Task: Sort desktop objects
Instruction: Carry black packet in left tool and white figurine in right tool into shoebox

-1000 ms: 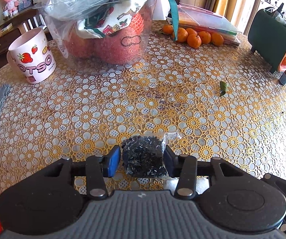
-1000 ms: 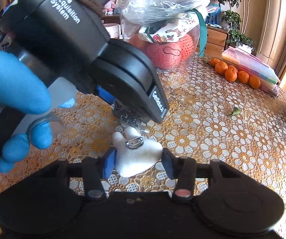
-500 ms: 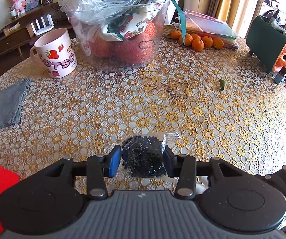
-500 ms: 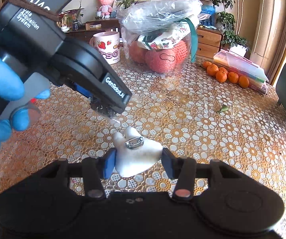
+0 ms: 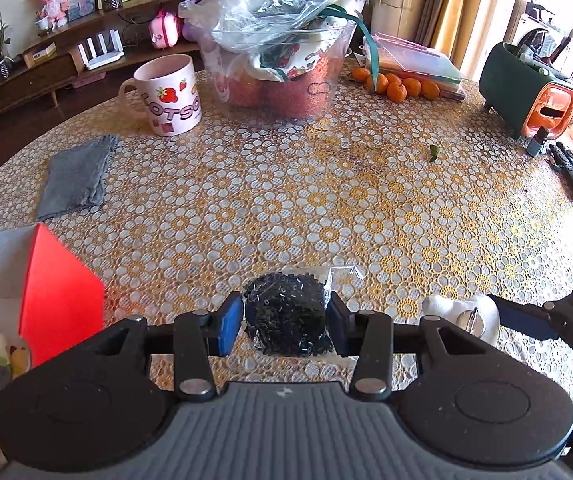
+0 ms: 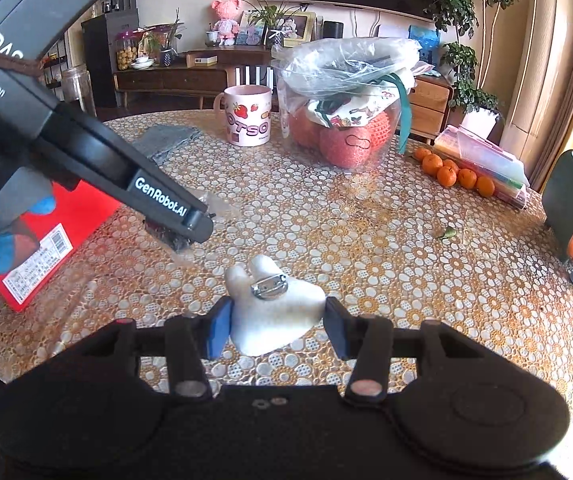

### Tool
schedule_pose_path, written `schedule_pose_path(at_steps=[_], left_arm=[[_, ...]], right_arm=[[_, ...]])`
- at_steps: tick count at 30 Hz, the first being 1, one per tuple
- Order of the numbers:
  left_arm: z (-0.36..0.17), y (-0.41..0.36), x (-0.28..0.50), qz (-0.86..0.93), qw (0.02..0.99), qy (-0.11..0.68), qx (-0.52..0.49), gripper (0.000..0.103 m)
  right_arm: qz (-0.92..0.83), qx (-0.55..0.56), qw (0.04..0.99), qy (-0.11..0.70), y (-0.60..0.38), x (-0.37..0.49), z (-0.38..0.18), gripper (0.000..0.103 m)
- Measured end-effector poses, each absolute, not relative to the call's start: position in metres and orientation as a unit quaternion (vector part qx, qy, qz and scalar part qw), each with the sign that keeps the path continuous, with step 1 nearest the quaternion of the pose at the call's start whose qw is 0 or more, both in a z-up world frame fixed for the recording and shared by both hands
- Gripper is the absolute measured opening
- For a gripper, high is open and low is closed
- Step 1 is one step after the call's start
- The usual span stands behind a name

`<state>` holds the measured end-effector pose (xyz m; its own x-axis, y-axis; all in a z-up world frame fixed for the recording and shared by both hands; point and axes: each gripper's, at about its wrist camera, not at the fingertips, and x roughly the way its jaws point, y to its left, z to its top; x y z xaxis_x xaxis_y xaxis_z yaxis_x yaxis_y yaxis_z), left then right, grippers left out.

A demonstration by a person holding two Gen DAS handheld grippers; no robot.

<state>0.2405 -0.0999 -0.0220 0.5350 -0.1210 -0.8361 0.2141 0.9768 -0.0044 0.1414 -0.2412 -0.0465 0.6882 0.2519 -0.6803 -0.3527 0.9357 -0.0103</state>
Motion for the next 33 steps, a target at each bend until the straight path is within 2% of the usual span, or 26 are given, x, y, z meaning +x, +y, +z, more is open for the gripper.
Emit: schedule_pose_path(at_steps=[17,33], left_arm=[[0.032,0.000,0.166,-0.078,0.889,0.449,0.050,0.043],[0.047,0.111,0.142,-0.017,0.898,0.438,0.024,0.043]], right_arm=[[0.225,-0.070,0.918,0.318,-0.162,0.098,0.012,0.048],[0.283,-0.102,0.909,0.288,-0.057,0.096,0.038,0.048]])
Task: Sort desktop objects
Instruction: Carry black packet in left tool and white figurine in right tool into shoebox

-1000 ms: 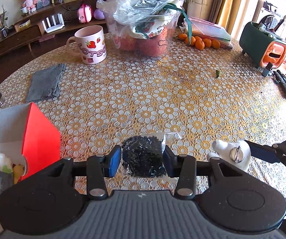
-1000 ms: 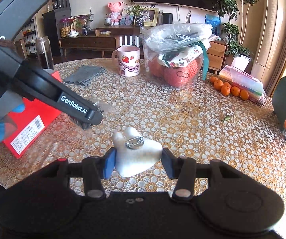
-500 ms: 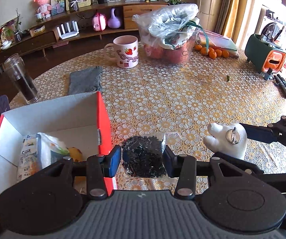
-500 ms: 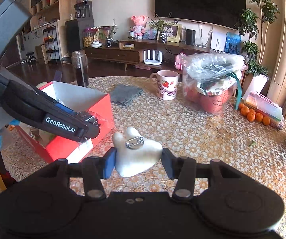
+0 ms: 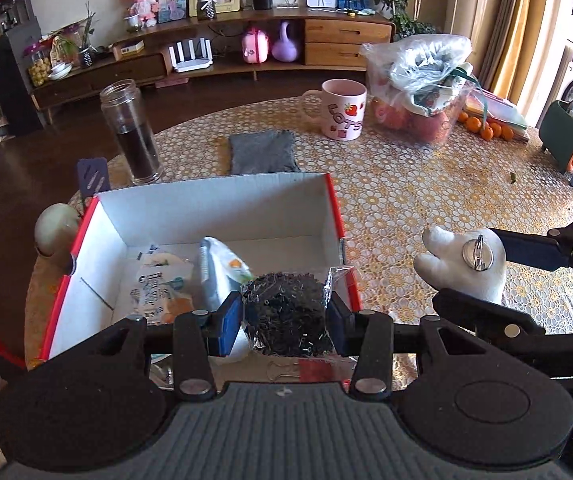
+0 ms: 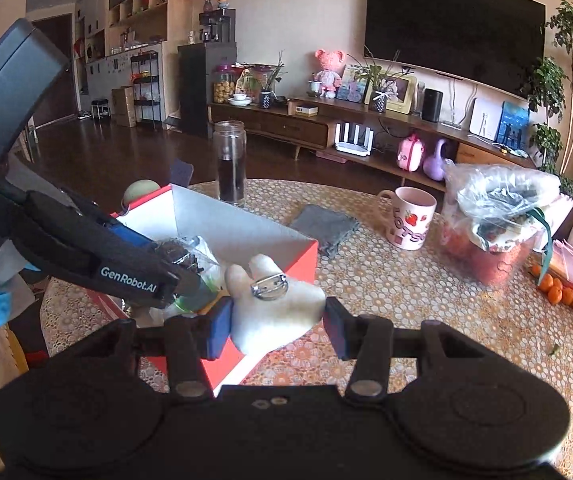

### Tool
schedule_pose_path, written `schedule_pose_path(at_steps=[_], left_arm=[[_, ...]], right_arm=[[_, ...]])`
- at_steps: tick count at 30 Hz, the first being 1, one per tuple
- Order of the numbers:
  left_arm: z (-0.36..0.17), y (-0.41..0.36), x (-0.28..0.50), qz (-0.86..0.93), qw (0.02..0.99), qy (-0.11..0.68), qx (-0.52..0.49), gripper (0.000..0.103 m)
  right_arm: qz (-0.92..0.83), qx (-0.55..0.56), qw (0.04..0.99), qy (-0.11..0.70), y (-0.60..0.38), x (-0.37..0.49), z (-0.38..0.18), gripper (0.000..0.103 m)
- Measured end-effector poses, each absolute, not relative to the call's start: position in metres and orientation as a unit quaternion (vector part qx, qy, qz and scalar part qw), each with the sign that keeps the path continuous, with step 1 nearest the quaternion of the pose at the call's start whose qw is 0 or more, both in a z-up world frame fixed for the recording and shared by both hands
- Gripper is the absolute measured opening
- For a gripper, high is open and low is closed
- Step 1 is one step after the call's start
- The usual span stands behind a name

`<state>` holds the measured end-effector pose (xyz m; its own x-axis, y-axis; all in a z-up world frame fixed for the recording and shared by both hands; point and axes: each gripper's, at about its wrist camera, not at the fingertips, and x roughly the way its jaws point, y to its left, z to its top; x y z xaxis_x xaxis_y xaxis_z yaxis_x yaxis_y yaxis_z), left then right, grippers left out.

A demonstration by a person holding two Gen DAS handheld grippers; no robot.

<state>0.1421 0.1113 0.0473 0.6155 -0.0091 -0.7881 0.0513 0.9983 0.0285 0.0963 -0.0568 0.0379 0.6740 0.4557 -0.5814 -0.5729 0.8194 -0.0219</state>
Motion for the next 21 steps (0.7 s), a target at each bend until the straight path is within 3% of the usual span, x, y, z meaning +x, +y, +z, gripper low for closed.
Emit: schedule_pose_path(at_steps=[21], left_arm=[[0.005,0.212,0.169,0.054,0.888,0.457,0.016,0.043]], right_arm=[[0.277,-0.110,0.898,0.322,0.030,0.158,0.008,0.049]])
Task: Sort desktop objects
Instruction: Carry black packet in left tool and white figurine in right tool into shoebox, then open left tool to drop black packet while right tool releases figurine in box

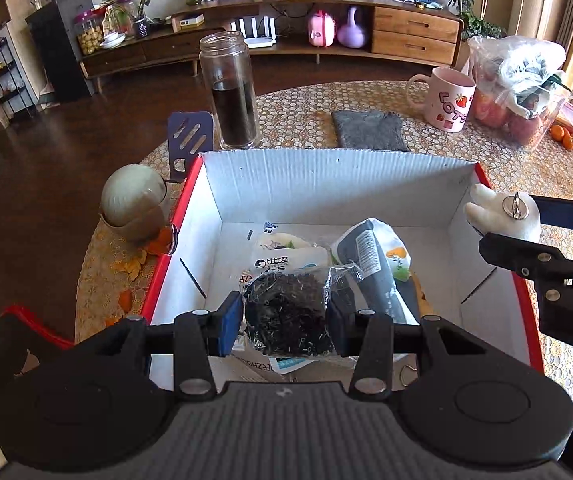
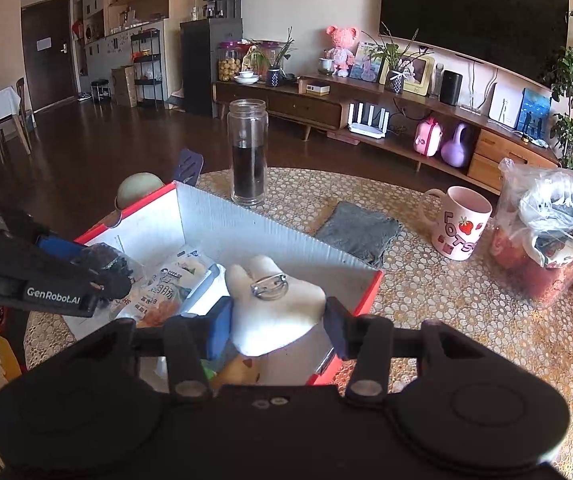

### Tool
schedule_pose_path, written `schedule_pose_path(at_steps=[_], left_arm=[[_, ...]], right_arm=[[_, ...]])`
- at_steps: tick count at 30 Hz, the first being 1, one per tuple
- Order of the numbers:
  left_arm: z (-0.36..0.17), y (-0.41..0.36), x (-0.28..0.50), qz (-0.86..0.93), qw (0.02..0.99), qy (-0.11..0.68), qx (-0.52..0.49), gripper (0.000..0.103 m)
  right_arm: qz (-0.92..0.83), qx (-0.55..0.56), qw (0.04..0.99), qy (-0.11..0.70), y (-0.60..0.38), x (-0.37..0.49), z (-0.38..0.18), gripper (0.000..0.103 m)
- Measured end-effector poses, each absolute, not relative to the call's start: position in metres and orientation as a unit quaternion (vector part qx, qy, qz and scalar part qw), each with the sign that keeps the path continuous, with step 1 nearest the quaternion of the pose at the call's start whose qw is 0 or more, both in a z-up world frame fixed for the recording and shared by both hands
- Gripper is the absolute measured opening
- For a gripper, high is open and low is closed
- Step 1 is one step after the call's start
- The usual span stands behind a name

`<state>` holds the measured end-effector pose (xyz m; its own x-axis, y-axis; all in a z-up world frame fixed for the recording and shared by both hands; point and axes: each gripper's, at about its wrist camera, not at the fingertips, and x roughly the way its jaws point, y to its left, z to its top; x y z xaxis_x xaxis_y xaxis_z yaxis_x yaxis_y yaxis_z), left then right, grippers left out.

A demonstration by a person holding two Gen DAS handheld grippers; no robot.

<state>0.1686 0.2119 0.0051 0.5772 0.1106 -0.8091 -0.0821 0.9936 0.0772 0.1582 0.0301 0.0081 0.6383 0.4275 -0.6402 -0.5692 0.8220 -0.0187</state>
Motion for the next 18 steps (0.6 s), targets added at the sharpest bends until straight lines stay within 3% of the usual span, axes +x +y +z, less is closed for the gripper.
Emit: schedule_pose_path(at_steps=[18], left_arm=[[-0.039,0.224,0.207,0.051,0.868,0.493,0.028,0.043]], right_arm=[[0.279,-0.165,0.876,0.356,0.069,0.182,-0.034,0.049]])
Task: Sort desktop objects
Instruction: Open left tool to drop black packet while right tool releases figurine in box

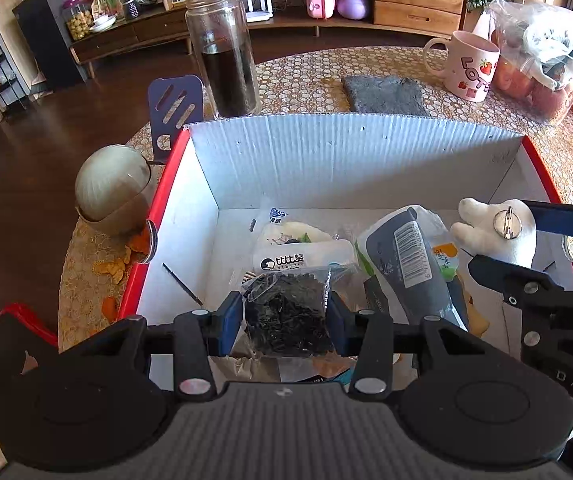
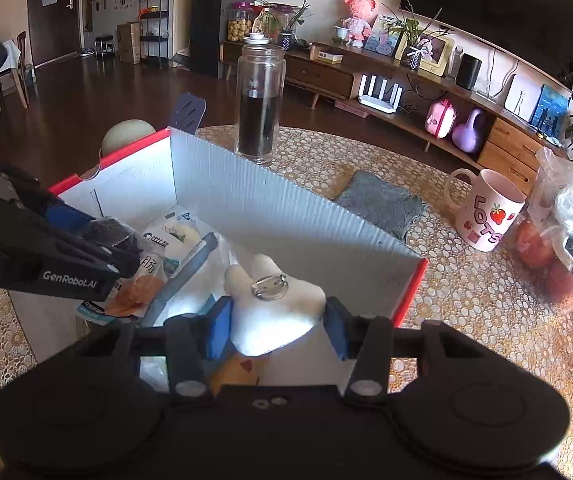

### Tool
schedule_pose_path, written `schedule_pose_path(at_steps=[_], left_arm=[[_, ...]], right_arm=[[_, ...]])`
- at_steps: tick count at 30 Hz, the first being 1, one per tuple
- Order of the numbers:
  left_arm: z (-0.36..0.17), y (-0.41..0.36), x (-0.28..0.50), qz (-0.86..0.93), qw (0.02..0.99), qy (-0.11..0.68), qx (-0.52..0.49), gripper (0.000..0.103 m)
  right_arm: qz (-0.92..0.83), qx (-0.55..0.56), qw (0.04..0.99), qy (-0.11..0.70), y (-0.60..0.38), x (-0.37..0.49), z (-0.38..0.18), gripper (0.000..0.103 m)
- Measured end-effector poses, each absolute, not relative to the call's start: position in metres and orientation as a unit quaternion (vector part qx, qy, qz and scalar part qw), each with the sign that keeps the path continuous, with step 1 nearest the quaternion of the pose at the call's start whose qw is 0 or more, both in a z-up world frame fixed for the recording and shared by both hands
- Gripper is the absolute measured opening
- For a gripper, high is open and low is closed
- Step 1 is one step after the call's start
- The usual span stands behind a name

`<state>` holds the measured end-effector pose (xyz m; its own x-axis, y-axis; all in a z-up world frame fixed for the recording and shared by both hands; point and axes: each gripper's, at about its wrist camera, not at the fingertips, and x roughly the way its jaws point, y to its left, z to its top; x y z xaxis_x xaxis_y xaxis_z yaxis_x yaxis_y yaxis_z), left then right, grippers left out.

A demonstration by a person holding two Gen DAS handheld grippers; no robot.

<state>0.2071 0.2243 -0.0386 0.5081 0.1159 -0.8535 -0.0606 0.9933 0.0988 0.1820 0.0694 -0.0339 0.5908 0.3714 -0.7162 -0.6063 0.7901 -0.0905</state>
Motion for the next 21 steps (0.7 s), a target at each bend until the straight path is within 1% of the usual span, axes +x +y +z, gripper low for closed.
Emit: schedule_pose_path(at_steps=[8,10,12,13,14,16,18,20,21], left_arm=[[-0.050,0.218,0.216,0.040,0.860,0.508,0.039,0.044],[-0.052,0.218,0.217,0.041,0.858,0.511,0.037,0.046],[-0.054,0.219,0.218,0.039,0.855,0.515,0.034,0.052],[-0.055,0.219,0.218,0.037,0.855,0.517,0.032,0.057],[-0.055,0.219,0.218,0.036,0.855,0.516,0.030,0.060],[-0.055,0.219,0.216,0.038,0.858,0.512,0.029,0.070],[-0.053,0.220,0.214,0.041,0.859,0.509,0.025,0.072],[-0.051,0.221,0.213,0.044,0.860,0.508,0.021,0.073],[-0.050,0.221,0.212,0.045,0.860,0.507,0.019,0.073]], right_arm=[[0.290,-0.175,0.868,0.363,0.073,0.181,-0.044,0.050],[0.293,-0.173,0.865,0.369,0.072,0.182,-0.046,0.052],[0.297,-0.167,0.863,0.373,0.070,0.182,-0.047,0.057],[0.298,-0.167,0.863,0.373,0.069,0.181,-0.047,0.061],[0.300,-0.167,0.863,0.371,0.069,0.180,-0.046,0.066],[0.306,-0.170,0.862,0.366,0.067,0.178,-0.045,0.067],[0.308,-0.172,0.862,0.364,0.066,0.176,-0.045,0.068],[0.311,-0.167,0.862,0.363,0.063,0.174,-0.043,0.071],[0.313,-0.164,0.862,0.363,0.062,0.174,-0.042,0.071]])
